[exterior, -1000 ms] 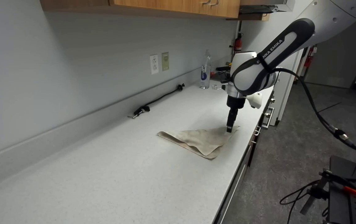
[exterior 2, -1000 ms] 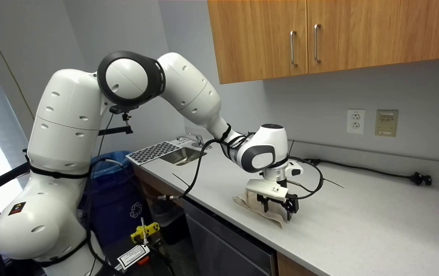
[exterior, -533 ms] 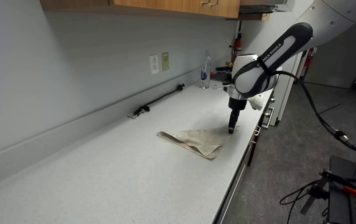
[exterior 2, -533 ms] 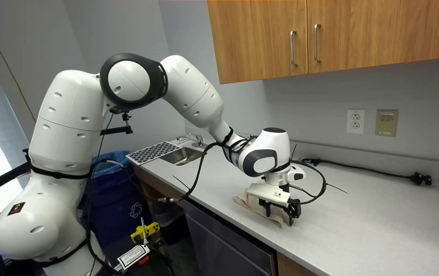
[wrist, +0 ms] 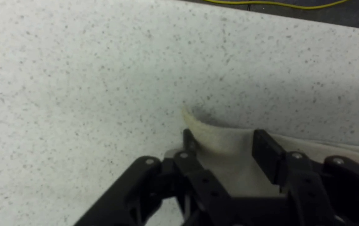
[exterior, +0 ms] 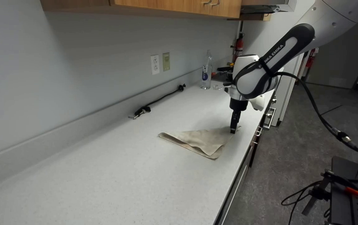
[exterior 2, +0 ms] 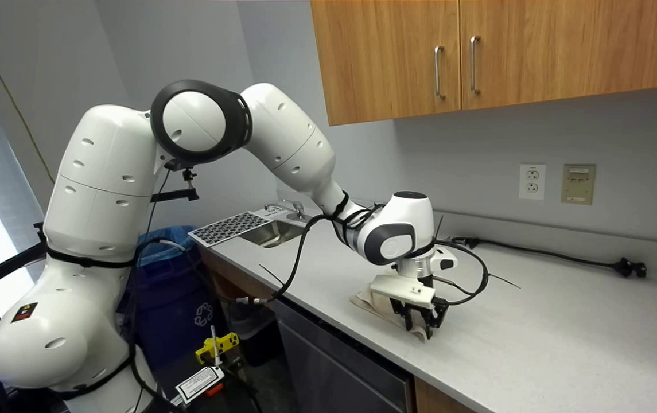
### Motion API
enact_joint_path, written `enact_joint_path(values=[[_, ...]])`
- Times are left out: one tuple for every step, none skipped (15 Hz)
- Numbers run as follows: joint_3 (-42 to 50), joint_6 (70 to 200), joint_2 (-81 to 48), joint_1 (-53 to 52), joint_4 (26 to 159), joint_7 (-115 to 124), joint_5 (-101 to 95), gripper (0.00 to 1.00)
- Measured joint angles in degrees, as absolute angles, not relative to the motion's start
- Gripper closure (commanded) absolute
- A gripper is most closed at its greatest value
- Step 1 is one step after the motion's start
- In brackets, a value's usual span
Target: Fold the cloth into a triangle
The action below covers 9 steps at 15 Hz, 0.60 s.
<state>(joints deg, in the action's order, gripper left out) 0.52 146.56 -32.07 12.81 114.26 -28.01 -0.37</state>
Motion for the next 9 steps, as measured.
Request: enact_joint_path(values=[[0.52,146.56,-32.06,12.81,114.17,-28.00,-0.38,0.88],[0.52,146.56,-32.06,12.81,114.09,-28.00,-0.42,0.97],[0.51,146.56,-32.05,12.81,114.03,-27.98,-0.47,1.00],[0.51,146.56,-32.05,12.81,113.95,-27.94,-0.54,1.00],[0.54,146.56,-32.00,12.80,113.82,-27.77,-0.74,1.00],[0.63,146.56,-31.99,12.80,113.71,-27.46,-1.06,1.00],[0.77,146.56,-31.98,12.80,113.60,-27.00,-1.70,0.99],[1.07,146.56,-31.90,12.74,113.49,-26.45,-2.68,0.99],[1.52,146.55,-31.71,12.62,113.42,-25.90,-3.88,0.99]])
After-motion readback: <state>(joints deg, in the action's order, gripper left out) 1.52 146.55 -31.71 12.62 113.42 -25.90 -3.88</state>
